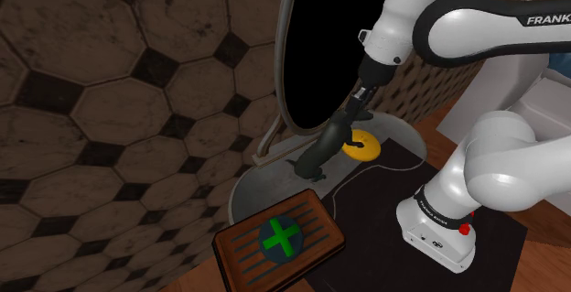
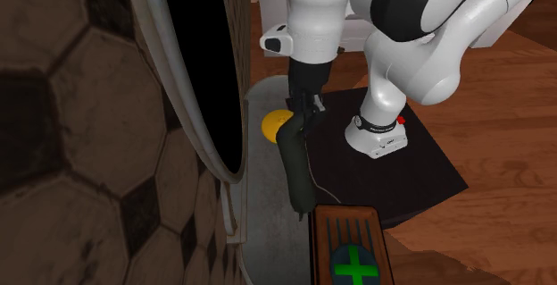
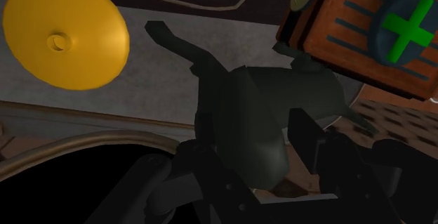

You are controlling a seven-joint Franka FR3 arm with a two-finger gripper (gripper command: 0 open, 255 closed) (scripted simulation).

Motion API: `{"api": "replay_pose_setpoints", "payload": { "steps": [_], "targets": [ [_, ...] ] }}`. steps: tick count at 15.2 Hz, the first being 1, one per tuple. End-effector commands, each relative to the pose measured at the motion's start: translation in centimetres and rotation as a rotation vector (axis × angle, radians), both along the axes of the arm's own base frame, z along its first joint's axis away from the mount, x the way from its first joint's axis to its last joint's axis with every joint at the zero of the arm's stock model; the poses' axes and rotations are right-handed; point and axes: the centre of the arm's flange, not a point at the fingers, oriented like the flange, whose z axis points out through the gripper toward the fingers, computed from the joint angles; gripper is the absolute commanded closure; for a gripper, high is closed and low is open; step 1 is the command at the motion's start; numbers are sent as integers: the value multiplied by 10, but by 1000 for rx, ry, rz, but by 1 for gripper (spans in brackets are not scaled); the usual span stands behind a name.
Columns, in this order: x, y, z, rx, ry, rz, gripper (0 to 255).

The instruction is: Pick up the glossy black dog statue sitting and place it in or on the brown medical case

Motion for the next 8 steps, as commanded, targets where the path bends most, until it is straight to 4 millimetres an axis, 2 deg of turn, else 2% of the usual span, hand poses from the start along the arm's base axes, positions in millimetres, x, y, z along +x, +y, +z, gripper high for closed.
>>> {"api": "replay_pose_setpoints", "payload": {
  "steps": [1,8],
  "targets": [
    [-1,1,12,0,0,0,255],
    [-1,1,49,0,0,0,255]
  ]
}}
